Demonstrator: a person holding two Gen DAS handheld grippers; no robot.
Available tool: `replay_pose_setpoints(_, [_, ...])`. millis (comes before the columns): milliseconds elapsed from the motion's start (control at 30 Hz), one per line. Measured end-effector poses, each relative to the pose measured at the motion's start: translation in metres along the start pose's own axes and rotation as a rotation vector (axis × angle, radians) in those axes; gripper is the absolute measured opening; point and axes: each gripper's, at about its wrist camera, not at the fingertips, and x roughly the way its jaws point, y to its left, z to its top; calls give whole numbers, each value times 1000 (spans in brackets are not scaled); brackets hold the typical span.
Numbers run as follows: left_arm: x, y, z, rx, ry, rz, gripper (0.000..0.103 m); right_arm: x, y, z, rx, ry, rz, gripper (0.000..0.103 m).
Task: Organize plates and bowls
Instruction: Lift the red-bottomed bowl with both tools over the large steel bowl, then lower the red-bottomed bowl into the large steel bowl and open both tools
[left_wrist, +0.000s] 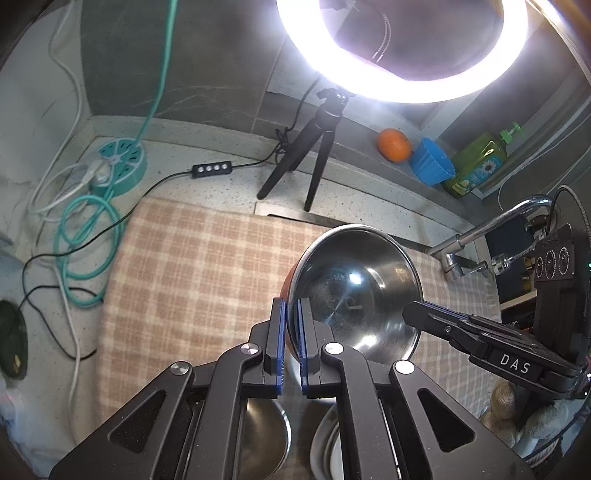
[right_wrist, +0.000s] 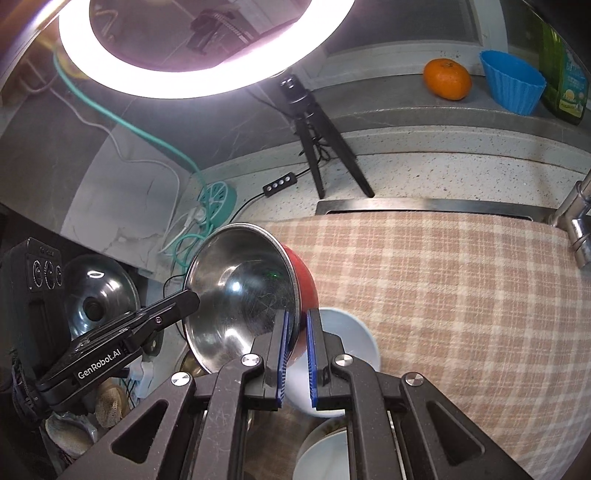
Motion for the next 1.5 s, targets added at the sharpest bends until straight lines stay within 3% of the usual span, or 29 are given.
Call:
replay_pose_setpoints(733, [-34, 68, -65, -73, 23, 54, 5, 37, 67, -61, -69, 108, 47, 9])
replay_pose_setpoints(1500, [-15, 96, -101, -109, 92, 95, 5, 80, 86, -95, -145, 211, -29, 9])
